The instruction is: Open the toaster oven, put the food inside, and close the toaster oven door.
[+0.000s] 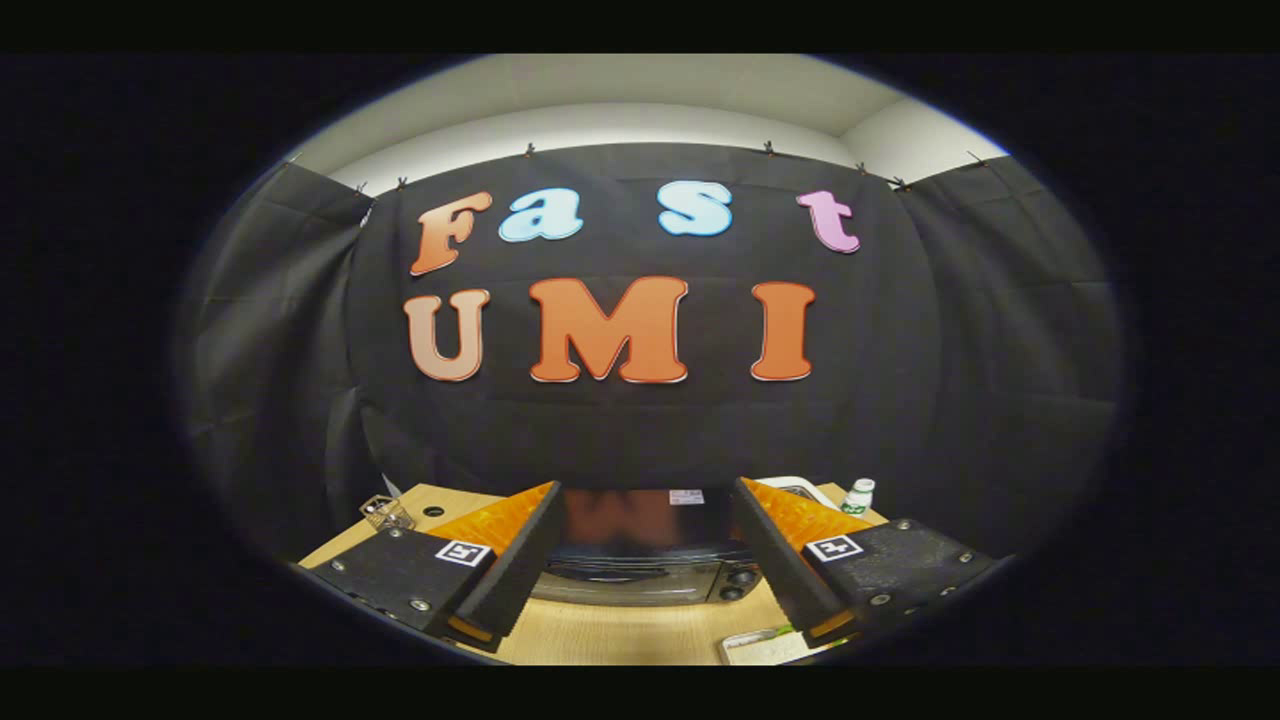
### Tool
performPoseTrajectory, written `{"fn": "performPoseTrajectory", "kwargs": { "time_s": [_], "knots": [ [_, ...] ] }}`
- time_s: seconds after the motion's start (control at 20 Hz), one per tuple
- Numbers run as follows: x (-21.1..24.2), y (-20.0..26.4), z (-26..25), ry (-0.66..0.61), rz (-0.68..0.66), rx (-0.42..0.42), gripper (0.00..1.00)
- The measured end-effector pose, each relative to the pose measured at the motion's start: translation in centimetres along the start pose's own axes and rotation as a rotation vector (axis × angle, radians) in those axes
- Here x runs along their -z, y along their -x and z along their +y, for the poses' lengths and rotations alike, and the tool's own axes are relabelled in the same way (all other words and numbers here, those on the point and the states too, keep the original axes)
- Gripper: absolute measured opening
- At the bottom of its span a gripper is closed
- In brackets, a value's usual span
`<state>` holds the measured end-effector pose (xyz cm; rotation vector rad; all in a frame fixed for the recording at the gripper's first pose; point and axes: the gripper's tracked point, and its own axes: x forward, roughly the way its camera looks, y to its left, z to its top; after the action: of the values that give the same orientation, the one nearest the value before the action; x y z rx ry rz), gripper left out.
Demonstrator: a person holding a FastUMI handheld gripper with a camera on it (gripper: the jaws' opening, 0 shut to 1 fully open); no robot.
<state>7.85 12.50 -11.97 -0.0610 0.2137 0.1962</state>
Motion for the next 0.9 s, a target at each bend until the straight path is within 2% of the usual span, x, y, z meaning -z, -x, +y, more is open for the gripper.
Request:
{"fn": "performPoseTrajectory", "kwargs": {
  "time_s": [0.55, 0.9],
  "knots": [
    [10.8, -7.7, 3.7, 0.06, 0.229, -0.046, 0.99],
    [15.6, -8.9, 4.4, 0.076, 0.341, -0.038, 0.99]
  ]
}}
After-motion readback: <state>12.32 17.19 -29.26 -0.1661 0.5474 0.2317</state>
